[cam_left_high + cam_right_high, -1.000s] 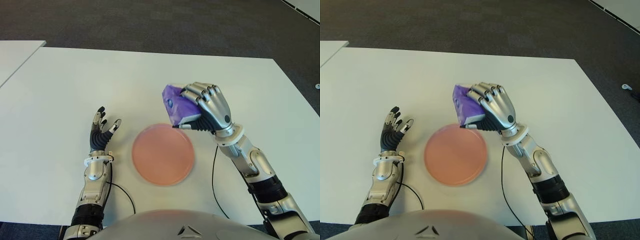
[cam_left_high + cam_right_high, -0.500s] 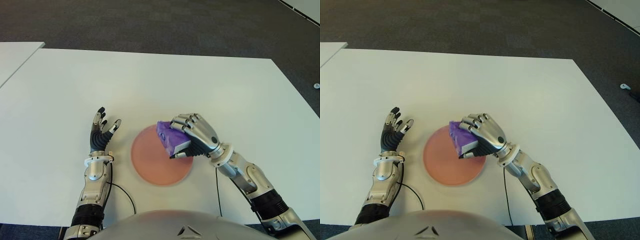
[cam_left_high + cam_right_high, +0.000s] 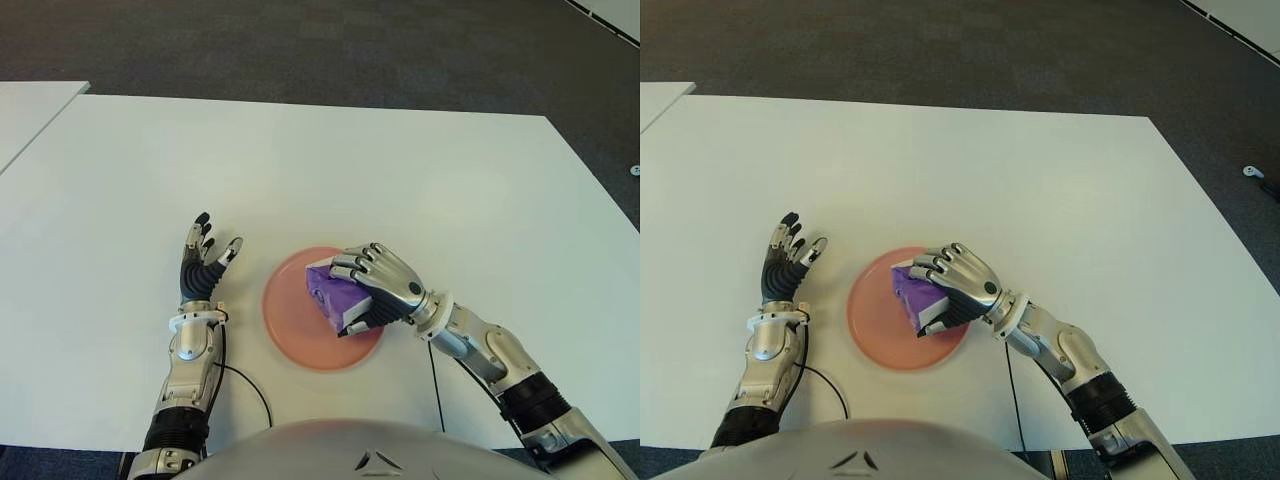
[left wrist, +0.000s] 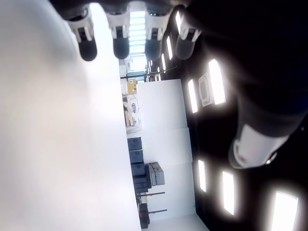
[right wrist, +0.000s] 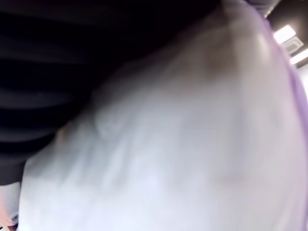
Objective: Put the tissue paper into the plate.
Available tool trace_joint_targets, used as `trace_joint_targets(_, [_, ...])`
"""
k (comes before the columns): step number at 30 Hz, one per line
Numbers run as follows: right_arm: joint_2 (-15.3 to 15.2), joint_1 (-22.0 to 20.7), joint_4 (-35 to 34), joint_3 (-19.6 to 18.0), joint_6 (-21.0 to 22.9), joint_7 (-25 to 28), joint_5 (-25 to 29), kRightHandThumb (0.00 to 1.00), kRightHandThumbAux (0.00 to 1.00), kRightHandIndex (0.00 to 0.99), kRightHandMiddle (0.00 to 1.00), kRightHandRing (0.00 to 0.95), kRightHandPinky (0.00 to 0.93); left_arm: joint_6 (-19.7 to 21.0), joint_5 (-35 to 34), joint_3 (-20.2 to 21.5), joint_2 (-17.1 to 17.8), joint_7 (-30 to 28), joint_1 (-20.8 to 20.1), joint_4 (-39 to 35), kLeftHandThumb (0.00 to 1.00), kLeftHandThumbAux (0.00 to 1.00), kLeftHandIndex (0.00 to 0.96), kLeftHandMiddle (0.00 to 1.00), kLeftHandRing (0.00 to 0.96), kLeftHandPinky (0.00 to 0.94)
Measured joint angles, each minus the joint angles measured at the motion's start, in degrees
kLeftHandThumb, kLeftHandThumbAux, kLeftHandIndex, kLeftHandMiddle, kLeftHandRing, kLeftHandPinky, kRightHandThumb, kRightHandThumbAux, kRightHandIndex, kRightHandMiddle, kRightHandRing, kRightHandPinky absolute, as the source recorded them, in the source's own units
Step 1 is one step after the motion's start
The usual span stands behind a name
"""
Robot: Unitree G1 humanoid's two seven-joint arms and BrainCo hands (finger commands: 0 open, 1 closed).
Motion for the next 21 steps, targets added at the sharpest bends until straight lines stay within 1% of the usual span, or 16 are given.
trace_joint_targets(5, [0.7,-0.4,0.6,0.0,0.1,1.5,0.7,0.720,0.714,0.440,0.848,0.849,0.833,0.0,0.0,0.0,0.0,0.0,-0.3,0.3,0.000,0.631,0.000,0.000,0.000,0.000])
trace_joint_targets(9, [2.2,-0.9,2.1,0.0,0.3,1.8,1.5,0.720,0.713,0.441,0.829,0.832,0.824,-0.1,0.0,0.0,0.0,0.0,-0.4,0.5,0.000,0.630,0.000,0.000,0.000,0.000])
trace_joint_targets(13, [4.1,-2.3,5.0,0.4,0.3,0.6,1.4,0.721,0.713,0.441,0.818,0.823,0.825,-0.3,-0.1,0.0,0.0,0.0,-0.7,0.9,0.000,0.631,0.000,0.000,0.000,0.000])
trace_joint_targets(17, [5.7,-5.0,9.4,1.1,0.2,-1.7,1.1,0.722,0.713,0.441,0.813,0.819,0.828,-0.5,-0.2,0.0,0.0,-0.1,-0.9,0.9,0.000,0.625,0.000,0.000,0.000,0.000])
trace_joint_targets(21, [6.2,-6.6,11.5,1.3,0.2,-2.5,1.0,0.723,0.713,0.441,0.812,0.819,0.832,-0.3,-0.2,-0.1,-0.2,-0.1,-0.9,0.4,0.000,0.619,0.000,0.000,0.000,0.000])
